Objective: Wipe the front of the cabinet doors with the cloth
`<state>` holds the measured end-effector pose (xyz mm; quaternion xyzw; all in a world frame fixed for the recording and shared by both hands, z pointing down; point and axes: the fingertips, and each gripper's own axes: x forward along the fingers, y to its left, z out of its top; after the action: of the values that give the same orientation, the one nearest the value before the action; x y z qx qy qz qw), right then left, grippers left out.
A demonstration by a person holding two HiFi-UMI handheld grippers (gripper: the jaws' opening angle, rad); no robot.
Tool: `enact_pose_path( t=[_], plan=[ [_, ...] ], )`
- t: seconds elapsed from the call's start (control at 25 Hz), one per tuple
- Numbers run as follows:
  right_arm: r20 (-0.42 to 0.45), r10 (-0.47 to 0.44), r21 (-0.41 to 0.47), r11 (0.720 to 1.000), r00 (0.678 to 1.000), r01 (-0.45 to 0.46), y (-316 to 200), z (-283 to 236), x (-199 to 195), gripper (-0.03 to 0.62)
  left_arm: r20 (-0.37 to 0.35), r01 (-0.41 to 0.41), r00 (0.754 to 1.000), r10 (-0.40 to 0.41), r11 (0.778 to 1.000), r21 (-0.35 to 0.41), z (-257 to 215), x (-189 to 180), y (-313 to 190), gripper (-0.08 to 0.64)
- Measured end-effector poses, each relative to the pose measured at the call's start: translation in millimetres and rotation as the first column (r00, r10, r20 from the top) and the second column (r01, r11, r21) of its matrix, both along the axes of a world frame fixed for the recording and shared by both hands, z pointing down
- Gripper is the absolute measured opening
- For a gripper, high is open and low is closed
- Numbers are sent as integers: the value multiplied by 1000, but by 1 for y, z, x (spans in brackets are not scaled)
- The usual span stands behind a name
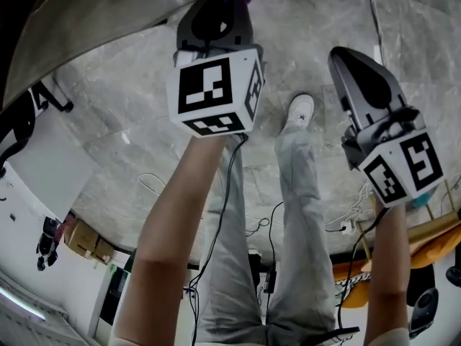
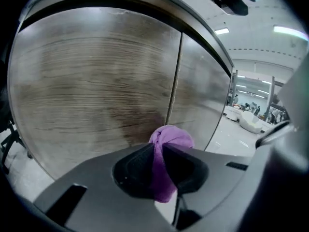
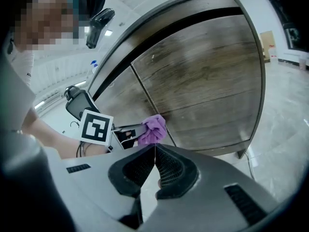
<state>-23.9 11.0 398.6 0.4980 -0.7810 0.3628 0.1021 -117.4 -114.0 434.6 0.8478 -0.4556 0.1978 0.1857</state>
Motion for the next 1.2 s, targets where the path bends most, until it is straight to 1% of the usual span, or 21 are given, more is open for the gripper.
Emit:
enact_pose_path(
  t=[0.08, 0.2, 0.4, 0.64, 0.92, 1.08, 1.2],
  plan=[
    [-1, 6, 2, 1000, 1000, -6, 0, 0, 6, 28, 14, -6, 1000, 6, 1000, 3, 2, 6, -8, 54],
    [-5, 6, 6, 1000, 1000, -6, -3, -3, 8, 28, 25, 13, 1000, -13, 1000, 0, 2, -3, -18, 54],
    [-15, 27, 11, 1000, 1000, -27, -8, -4, 7, 28, 32, 50, 998, -50, 999, -9, 2, -29, -29, 54],
    [-28, 21, 15, 1000, 999, -20, -14, -5, -17, 28, 38, 96, 995, -95, 995, -22, 2, -75, -30, 54],
    [-25, -38, 28, 999, 999, 39, -22, -11, -68, 28, 63, 196, 979, -193, 980, -36, 4, -153, -33, 54],
    [-19, -72, 27, 997, 997, 73, -38, -11, -117, 28, 81, 264, 962, -260, 963, -47, 6, -219, -44, 54],
    [-20, -102, 28, 994, 995, 103, -46, -13, -145, 28, 88, 293, 954, -288, 955, -53, 6, -252, -47, 54]
  ],
)
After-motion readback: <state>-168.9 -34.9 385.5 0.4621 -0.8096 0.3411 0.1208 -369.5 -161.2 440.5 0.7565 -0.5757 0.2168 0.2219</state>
